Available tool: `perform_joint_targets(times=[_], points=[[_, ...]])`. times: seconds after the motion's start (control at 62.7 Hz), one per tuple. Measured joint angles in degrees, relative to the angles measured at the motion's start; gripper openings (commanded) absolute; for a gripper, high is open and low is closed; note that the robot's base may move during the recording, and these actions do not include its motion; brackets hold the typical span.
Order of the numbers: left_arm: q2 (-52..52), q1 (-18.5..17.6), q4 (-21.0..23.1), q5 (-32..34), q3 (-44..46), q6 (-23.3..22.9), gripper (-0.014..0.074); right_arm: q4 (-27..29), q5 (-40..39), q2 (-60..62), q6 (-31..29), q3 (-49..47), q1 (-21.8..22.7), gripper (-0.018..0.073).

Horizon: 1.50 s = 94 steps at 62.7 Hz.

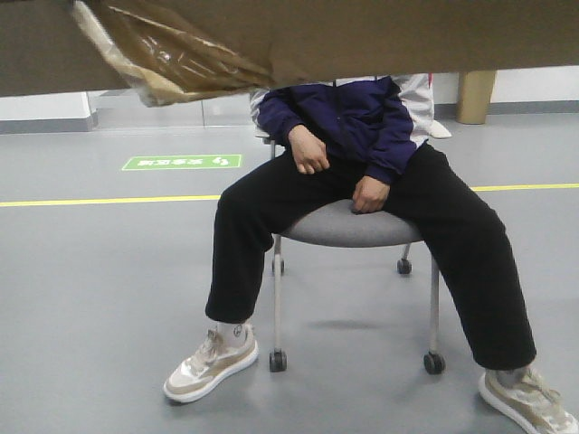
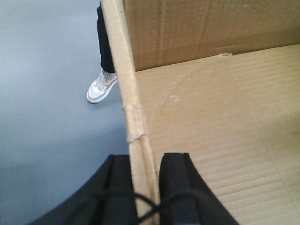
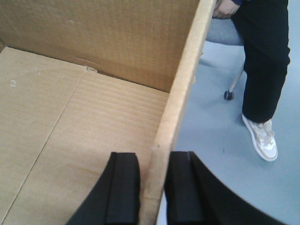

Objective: Grab carton from right shelf to conveyor
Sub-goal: 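Hold the carton with both grippers while driving toward the red conveyor, then carry the carton over the grey conveyor belt with both grippers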

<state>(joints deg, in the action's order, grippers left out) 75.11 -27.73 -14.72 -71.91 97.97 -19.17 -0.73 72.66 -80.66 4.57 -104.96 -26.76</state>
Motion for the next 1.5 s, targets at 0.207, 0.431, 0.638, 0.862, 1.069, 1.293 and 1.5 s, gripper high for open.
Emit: perform_joint_targets(times=[0.207, 0.431, 0.638, 0.862, 1.069, 1.293, 1.5], points=[[0.0, 0.0, -0.2, 0.0, 0.0, 0.0, -0.0018, 0.0, -0.2, 0.0, 0.0, 0.0, 0.0, -0.0069], [0.0, 0.0, -0.2, 0.1, 0.0, 0.0, -0.0018, 0.0, -0.3, -0.1, 0.0, 0.0, 0.0, -0.0069], [0.0, 0.0, -1.1, 0.2, 0.0, 0.0, -0.0018, 0.0, -3.6, -0.4, 0.0, 0.1, -0.1, -0.0069], [0.0, 0.0, -3.2, 1.2, 0.0, 0.0, -0.0018, 0.0, -9.6, -0.6, -0.2, 0.1, -0.1, -0.0069], [-0.1, 0.0, -6.1, 2.0, 0.0, -0.2, -0.0018, 0.0, -13.9, -0.6, -0.5, 0.1, -0.1, -0.0069], [-0.1, -0.2, -10.2, 2.6, 0.0, -0.3, -0.0018, 0.1, -15.5, -0.6, -0.5, 0.4, -0.3, -0.0069], [-0.1, -0.4, -12.9, 3.0, 0.0, -0.3, -0.0018, 0.2, -16.4, -0.8, -0.5, 0.5, -0.3, -0.0069]])
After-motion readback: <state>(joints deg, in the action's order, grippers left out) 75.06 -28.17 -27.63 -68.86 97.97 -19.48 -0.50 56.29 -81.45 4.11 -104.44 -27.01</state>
